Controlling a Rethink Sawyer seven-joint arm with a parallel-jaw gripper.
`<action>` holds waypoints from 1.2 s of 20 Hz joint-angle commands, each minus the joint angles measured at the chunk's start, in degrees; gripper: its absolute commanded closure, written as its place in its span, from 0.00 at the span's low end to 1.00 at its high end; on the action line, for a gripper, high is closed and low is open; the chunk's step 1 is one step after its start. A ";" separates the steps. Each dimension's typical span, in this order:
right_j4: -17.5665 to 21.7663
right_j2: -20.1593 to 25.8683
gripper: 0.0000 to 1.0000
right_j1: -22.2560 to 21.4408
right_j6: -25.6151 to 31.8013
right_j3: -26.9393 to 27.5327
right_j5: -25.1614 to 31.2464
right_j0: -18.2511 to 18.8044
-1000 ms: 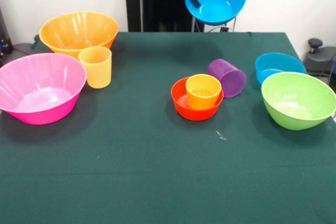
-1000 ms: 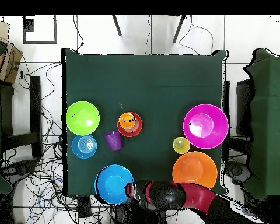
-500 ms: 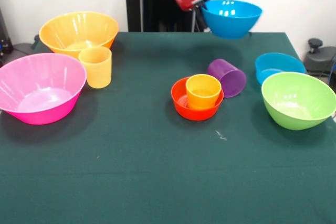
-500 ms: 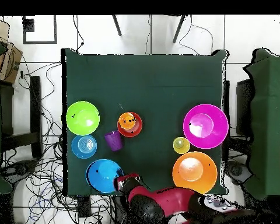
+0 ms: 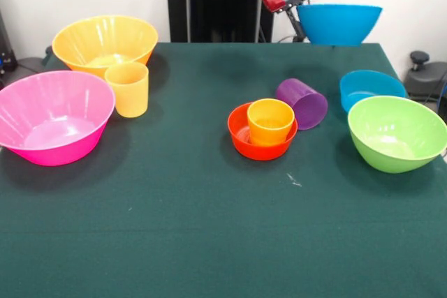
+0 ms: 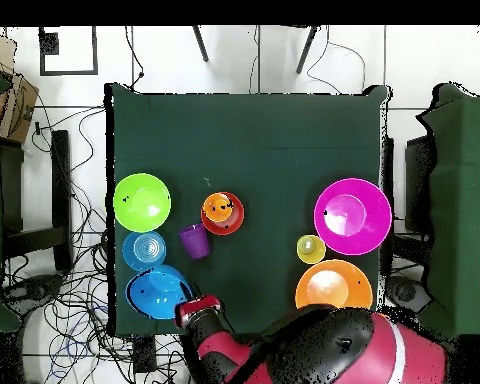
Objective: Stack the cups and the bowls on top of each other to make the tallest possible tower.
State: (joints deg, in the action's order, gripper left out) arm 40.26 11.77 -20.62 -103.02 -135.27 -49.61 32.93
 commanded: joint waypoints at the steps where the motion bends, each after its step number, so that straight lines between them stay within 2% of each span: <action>1: -1.17 0.70 1.00 0.17 -10.93 3.69 8.94 1.81; 3: -1.17 2.32 1.00 -1.30 -11.86 2.93 12.69 3.91; 6: -1.97 7.23 1.00 -4.99 -12.00 2.69 23.32 8.26; 11: -3.15 13.50 1.00 -7.71 -9.16 4.42 36.45 13.88; 18: -7.34 17.01 1.00 -10.10 -7.01 6.73 46.47 14.03; 24: -10.98 16.08 1.00 -12.63 -6.75 8.62 50.78 9.63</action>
State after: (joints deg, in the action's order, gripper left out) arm 33.97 21.88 -31.87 -104.86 -135.17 -6.72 46.37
